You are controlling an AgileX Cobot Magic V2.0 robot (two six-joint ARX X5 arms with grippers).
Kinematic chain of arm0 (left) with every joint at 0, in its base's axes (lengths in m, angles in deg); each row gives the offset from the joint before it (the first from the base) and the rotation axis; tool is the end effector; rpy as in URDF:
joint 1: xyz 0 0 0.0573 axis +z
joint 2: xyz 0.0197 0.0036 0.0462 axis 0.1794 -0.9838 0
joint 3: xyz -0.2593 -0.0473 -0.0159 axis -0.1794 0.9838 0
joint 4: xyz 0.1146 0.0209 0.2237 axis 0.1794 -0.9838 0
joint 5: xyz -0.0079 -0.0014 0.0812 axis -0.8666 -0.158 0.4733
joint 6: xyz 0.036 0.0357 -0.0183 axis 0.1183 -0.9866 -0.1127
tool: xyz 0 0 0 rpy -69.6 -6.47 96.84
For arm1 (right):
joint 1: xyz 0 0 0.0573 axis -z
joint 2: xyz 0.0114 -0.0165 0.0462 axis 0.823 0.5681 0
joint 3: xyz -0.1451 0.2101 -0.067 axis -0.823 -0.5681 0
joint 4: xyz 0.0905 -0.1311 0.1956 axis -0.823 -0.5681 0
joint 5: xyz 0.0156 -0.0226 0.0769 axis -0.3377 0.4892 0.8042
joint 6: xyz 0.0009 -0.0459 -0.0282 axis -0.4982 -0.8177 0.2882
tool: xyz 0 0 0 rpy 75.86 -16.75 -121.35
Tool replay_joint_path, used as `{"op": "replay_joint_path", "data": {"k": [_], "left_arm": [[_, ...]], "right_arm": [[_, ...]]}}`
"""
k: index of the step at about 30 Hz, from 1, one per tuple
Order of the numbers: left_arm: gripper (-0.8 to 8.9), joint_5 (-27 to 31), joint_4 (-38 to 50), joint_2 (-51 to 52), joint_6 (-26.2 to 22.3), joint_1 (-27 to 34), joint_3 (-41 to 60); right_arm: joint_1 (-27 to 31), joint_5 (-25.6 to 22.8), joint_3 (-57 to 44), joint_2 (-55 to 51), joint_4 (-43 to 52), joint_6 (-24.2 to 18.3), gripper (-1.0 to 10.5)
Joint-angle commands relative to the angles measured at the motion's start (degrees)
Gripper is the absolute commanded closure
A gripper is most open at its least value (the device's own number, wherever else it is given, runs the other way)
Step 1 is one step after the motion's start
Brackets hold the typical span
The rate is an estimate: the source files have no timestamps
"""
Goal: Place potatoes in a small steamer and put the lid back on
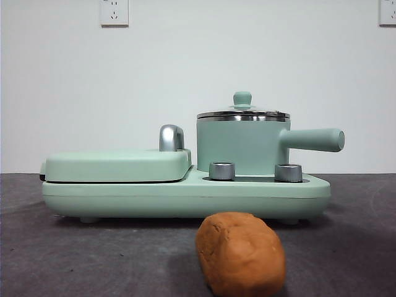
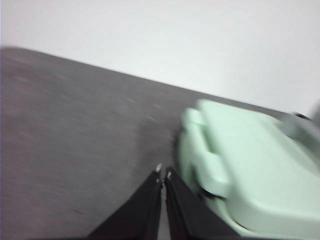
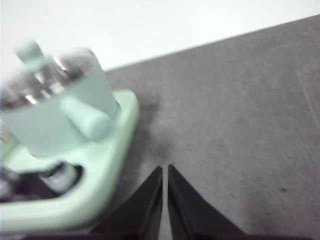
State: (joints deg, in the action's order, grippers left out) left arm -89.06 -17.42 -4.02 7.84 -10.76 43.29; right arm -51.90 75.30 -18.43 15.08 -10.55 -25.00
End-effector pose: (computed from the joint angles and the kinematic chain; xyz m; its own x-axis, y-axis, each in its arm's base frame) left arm 0.0957 -0.0039 0.1672 0.9916 -0.1190 -0.0516 0.1001 0.9551 -0.2790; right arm 0.0922 0.0015 0.1678 0.9737 0.1883 -0.1280 -0.1358 0.9316 0.3370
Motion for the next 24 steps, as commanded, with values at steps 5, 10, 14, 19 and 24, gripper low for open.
{"op": "replay_joint_path", "data": {"k": [5,10,14,19,24], "left_arm": [[7.97,-5.44,-4.74,-4.85,7.65,-2.82,-7.87],[7.98,-9.88,-9.84,-11.56,7.58,-4.94,-16.35],[7.98,-12.61,-14.32,-18.97,6.75,-6.75,-24.68],[7.98,-16.83,-17.97,-27.74,3.39,-8.63,-33.22],[7.98,-22.38,-21.9,-35.65,-1.25,-10.58,-40.06]], "right_arm": [[-0.02,4.09,10.01,1.05,-6.32,7.15,9.3],[-0.02,9.79,18.49,5.6,-13.7,6.14,9.3],[-0.02,15.3,26.34,11.15,-20.28,3.85,9.3],[-0.02,17.97,34.6,17.73,-28.06,-2.29,9.3],[-0.02,21.22,42.1,24.57,-33.88,-8.0,9.3]]}}
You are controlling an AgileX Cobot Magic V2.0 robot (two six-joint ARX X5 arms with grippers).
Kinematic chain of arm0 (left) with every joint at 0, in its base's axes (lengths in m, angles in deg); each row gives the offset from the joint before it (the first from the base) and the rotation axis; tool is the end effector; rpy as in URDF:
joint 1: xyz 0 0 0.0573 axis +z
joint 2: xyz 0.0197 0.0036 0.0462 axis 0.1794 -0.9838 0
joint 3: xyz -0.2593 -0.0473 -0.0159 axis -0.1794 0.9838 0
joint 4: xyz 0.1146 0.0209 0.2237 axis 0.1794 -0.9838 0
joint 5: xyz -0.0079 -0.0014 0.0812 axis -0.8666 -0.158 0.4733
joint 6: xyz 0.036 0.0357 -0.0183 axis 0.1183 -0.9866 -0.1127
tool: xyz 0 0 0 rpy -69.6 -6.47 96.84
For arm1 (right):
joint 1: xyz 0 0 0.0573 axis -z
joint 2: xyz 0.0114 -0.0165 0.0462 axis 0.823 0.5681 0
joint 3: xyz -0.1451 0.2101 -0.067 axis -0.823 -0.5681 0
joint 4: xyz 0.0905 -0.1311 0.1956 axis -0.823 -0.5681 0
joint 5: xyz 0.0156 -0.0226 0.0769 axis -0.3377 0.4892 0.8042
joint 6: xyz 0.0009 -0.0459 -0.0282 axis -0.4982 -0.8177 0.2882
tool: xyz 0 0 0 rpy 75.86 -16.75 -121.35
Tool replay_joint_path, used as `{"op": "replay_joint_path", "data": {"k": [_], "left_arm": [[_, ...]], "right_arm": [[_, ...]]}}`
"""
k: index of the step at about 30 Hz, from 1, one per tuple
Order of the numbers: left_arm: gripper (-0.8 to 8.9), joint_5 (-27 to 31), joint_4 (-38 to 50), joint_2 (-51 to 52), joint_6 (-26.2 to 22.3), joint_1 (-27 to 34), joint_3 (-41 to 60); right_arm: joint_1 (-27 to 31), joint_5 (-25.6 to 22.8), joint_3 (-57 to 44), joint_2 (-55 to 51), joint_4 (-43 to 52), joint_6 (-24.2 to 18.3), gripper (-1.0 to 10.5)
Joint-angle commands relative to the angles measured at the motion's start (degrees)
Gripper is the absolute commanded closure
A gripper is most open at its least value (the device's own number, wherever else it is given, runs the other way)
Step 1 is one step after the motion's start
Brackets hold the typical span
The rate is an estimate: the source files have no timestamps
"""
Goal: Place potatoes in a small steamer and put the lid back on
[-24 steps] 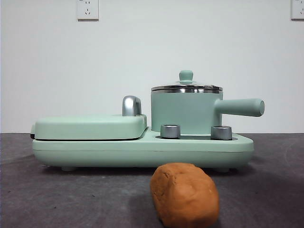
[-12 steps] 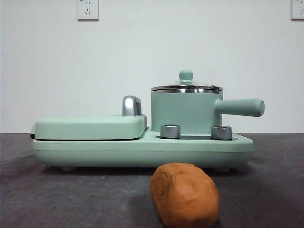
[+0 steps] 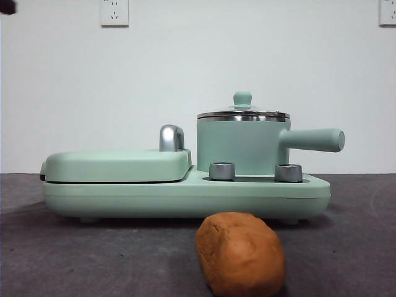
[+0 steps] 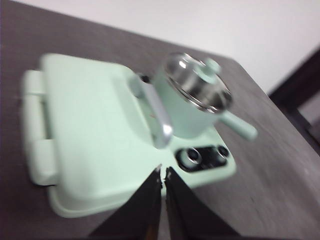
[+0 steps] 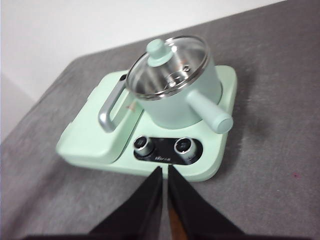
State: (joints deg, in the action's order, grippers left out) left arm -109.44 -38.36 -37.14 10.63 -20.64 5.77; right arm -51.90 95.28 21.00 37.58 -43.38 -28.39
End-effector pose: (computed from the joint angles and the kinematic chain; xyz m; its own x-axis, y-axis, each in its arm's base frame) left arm 0.1217 -0.0353 0.3032 0.7472 -0.5940 -0.2982 0.4420 0.7792 -0.4445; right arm 0.0704 0.0120 0.3116 0.7906 0.5162 -0.3294 -0.3502 0.8224 0.4483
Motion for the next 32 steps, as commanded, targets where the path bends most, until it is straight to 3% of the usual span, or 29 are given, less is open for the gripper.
{"op": "replay_joint_path", "data": {"k": [1,5,10,13,15,17,20,26,32], "left_arm": [[7.98,-2.99,-1.53,-3.61,-4.92,-1.07,-3.34],[7.95,-5.27,-2.23,-7.23,-6.69,-2.71,-5.33],[7.83,-5.22,-0.66,-9.14,-7.74,-3.61,-5.33],[7.75,-5.2,-0.39,-9.97,-7.74,-3.58,-5.33],[7.18,-5.2,-0.33,-10.49,-7.69,-3.61,-5.33],[5.78,-5.2,-0.33,-11.02,-7.15,-3.61,-5.33],[4.04,-5.22,-0.31,-11.72,-5.38,-3.63,-5.35],[3.82,-5.22,0.13,-15.34,-4.04,-5.38,-7.87],[3.49,-5.16,0.07,-24.41,-4.61,-9.9,-16.48]], "right_arm": [[-0.02,1.92,3.67,3.02,-1.62,-5.33,9.3],[-0.02,5.11,6.69,6.01,-2.58,-7.63,9.3],[-0.02,5.2,7.34,6.54,-2.03,-9.18,9.3],[-0.02,5.16,7.34,6.54,-2.32,-9.18,8.1],[-0.02,5.11,7.34,6.54,-2.38,-9.18,6.9],[-0.02,5.11,7.34,6.54,-2.36,-9.18,6.0],[-0.02,5.09,7.34,6.54,-2.36,-9.18,5.5],[-0.02,4.66,7.34,6.62,-2.38,-9.22,4.6],[-0.02,4.7,7.34,6.64,-2.36,-9.18,4.5]]}}
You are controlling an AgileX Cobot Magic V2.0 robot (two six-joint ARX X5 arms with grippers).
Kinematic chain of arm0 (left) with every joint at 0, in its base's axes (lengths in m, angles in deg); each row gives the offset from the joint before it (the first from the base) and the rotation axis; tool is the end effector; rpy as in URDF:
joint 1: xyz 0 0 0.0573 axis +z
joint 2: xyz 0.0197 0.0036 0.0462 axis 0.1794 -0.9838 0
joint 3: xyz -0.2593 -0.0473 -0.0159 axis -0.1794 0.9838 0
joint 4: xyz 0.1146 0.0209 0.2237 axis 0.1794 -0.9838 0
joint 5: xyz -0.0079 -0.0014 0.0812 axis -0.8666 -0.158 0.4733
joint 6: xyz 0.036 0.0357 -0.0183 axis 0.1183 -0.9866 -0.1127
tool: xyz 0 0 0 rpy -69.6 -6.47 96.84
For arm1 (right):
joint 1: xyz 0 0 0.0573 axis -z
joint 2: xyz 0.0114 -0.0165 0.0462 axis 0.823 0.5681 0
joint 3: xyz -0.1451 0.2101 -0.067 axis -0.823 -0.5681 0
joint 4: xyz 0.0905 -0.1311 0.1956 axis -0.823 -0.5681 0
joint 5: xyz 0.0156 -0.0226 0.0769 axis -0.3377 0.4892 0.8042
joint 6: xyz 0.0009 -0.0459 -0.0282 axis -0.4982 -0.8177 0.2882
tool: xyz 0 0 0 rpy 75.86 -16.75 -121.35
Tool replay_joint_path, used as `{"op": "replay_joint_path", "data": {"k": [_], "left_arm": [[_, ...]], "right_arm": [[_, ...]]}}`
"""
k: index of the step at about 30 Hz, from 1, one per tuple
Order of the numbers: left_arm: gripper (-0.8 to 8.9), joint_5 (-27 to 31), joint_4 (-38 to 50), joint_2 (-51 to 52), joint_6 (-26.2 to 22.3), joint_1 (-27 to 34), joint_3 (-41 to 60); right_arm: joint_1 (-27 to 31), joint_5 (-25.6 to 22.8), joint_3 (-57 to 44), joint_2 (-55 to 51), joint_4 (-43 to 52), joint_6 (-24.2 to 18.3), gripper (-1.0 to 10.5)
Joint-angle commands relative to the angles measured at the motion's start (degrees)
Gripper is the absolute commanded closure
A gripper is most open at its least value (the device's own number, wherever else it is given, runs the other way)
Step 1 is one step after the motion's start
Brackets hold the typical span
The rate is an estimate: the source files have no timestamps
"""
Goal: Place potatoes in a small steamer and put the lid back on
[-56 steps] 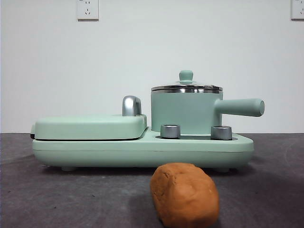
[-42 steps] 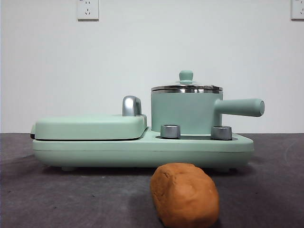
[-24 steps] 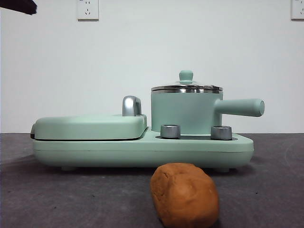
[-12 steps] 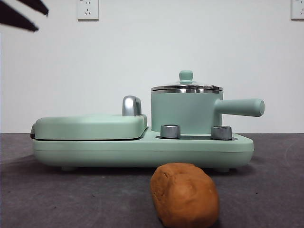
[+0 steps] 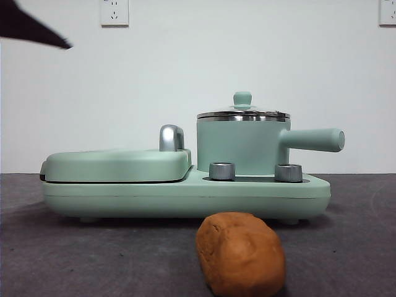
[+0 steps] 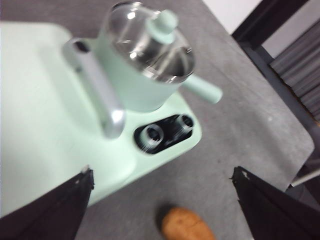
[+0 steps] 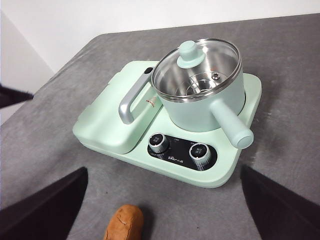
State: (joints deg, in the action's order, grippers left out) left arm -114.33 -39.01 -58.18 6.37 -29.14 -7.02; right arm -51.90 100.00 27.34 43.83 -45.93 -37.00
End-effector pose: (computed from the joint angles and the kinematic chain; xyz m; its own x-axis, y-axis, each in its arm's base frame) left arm 0.1807 -0.0775 0.3247 0.5392 -0.7384 -0.4050 0.5770 0.6742 -0.4611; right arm 0.0799 0.0133 0.3349 0.7357 0.5858 -0.3401 -0.4694 0.8029 0.3676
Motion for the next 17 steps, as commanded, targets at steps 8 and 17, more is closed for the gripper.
{"op": "replay_joint_path", "data": {"k": [8,17], "left_arm": [[3.49,1.75,-3.93,-21.09,-4.33,-8.28,-21.94],[3.49,12.02,-8.31,-41.22,-11.04,-14.6,-42.93]], "right_arm": [[-0.02,-0.02,1.01,0.39,0.2,-0.39,4.5],[-0.02,0.0,1.01,0.37,0.22,0.04,4.5]]}}
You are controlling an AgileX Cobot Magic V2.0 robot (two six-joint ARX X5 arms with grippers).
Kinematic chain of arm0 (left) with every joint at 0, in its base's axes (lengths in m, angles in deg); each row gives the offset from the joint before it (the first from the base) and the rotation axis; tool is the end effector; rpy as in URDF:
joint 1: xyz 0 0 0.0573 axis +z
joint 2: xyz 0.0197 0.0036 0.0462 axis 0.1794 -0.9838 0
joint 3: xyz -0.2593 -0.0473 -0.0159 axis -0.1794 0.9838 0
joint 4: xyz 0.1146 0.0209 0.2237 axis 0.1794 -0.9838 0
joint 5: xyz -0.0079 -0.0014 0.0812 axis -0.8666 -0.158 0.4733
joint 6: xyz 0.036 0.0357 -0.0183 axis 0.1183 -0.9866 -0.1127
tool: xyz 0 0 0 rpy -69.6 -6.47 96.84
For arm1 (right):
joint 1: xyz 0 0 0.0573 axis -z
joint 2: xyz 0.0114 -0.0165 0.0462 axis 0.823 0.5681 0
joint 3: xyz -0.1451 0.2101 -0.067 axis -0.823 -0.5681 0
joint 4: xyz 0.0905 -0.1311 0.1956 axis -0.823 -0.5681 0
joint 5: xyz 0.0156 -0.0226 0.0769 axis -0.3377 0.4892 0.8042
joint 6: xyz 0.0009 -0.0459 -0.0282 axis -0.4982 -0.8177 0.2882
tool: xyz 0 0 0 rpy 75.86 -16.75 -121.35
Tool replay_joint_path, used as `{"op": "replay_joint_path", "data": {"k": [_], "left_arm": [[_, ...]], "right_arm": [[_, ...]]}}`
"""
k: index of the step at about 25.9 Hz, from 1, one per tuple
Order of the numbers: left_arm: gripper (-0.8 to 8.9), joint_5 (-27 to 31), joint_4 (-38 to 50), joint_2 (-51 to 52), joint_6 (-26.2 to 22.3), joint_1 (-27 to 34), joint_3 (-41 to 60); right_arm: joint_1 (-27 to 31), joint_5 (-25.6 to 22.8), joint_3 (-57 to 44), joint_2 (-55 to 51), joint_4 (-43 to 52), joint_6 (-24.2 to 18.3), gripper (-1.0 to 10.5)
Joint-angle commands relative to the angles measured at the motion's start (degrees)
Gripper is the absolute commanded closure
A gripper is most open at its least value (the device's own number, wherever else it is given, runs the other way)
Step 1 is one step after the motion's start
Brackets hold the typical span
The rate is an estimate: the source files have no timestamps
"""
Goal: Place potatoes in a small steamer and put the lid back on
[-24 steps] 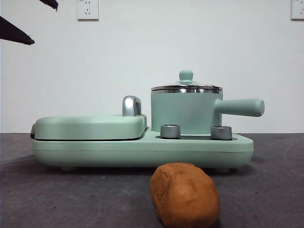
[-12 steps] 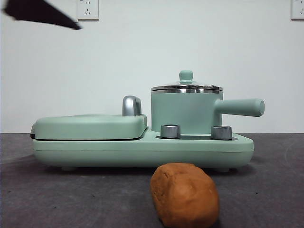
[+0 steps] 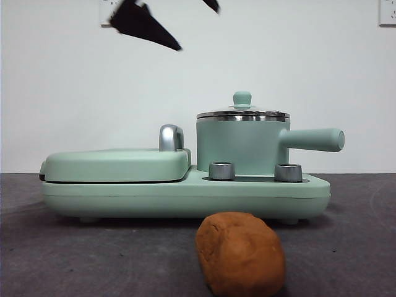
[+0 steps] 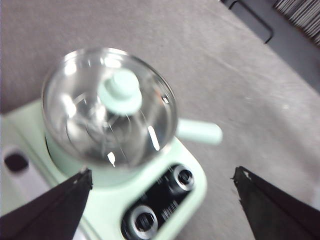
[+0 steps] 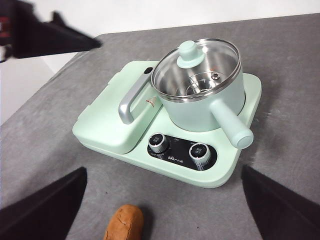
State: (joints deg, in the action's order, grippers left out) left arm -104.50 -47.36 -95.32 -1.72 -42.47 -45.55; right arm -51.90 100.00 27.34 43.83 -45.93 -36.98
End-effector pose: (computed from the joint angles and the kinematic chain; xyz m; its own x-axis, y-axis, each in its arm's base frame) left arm 0.2922 -0.1962 0.3682 0.4429 -0.7177 -0.5374 0.6921 0.6547 -0.3040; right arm 0.0799 0.0133 0.3349 0.7357 0.5858 -0.3401 -0.4692 0.8028 0.3679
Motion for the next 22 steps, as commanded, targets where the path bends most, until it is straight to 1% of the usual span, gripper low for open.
{"op": "replay_joint_path", "data": {"k": [1,5,7,13,16,22], "left_arm": [[3.49,3.45,0.07,-6.12,-3.34,-1.88,-6.21],[3.5,8.44,0.68,-12.63,-6.64,-3.91,-11.5],[3.5,11.17,2.38,-15.32,-7.72,-4.72,-13.05],[3.6,15.1,12.15,-21.27,-7.13,-5.66,-13.99],[3.89,15.26,14.73,-22.49,-7.1,-5.66,-13.99],[3.9,15.23,14.82,-24.85,-7.15,-5.81,-13.99]], "right_arm": [[-0.02,0.0,1.01,0.37,0.22,0.02,4.5],[-0.04,0.0,1.01,0.37,0.22,0.0,4.5],[-0.04,0.0,1.01,0.37,0.22,0.02,4.5],[-0.02,0.0,1.01,0.37,0.22,0.0,4.5],[-0.02,0.0,1.01,0.37,0.22,0.0,4.5],[-0.02,0.0,1.01,0.37,0.2,0.02,4.5]]}}
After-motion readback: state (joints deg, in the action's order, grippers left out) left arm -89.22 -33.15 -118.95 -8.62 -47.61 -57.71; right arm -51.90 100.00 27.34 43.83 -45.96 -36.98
